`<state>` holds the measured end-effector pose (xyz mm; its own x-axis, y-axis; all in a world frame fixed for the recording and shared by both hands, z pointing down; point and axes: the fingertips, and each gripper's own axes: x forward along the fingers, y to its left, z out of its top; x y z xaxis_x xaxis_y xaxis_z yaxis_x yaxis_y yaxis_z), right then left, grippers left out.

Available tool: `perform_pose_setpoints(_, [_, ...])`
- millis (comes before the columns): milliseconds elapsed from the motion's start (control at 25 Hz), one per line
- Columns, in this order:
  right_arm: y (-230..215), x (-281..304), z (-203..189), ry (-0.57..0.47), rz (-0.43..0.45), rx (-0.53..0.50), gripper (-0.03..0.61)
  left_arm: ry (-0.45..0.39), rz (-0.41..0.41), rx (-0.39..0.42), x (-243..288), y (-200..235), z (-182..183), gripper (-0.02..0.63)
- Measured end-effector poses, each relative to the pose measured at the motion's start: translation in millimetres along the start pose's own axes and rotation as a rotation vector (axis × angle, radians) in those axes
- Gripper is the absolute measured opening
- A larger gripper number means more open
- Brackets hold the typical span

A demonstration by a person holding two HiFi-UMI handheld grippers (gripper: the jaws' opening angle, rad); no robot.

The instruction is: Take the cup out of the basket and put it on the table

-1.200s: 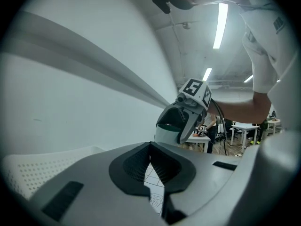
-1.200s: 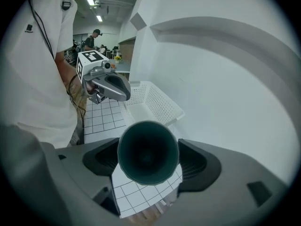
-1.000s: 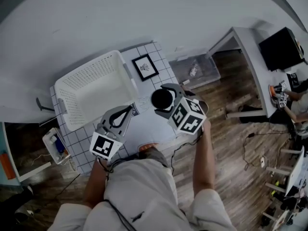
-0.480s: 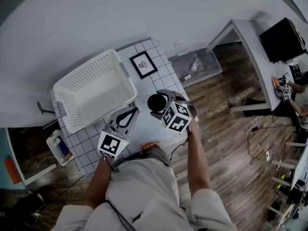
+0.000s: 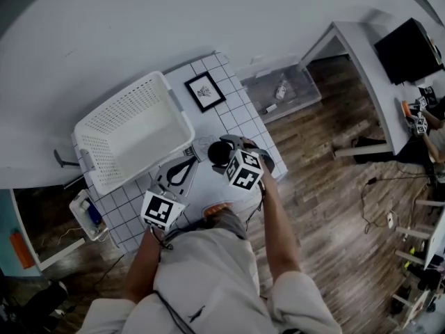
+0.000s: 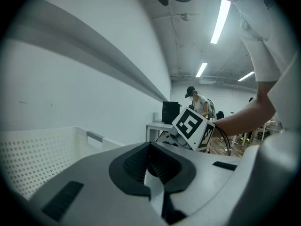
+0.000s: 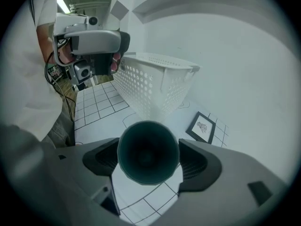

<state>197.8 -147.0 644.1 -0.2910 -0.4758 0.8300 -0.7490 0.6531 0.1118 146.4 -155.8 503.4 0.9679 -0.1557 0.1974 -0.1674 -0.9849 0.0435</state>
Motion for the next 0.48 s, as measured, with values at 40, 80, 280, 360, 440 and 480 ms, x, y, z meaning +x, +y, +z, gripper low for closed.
perform_pose_setpoints(40, [0, 2, -1, 0.001, 0.002, 0.004, 0.385, 0.002, -0.001, 0.0, 0, 0, -1, 0.008])
perform_pose_setpoints(80, [1, 3, -3, 0.002, 0.005, 0.009, 0.385, 0.003, -0.002, 0.0, 1, -1, -1, 0.008])
perform_pose_setpoints(280, [6, 9, -10, 0.001, 0.014, 0.032, 0.385, 0.008, -0.005, -0.006, 2, -2, -2, 0.008])
perform_pose_setpoints(360, [10, 12, -13, -0.002, 0.019, 0.038, 0.385, 0.009, -0.006, -0.006, 2, -2, -2, 0.008])
perform_pose_setpoints(440, [13, 13, -15, -0.011, 0.019, 0.047, 0.385, 0.011, -0.007, -0.003, 1, -3, -2, 0.008])
perform_pose_setpoints(480, [14, 13, -15, -0.017, 0.015, 0.054, 0.385, 0.013, -0.008, -0.002, 1, -3, -3, 0.008])
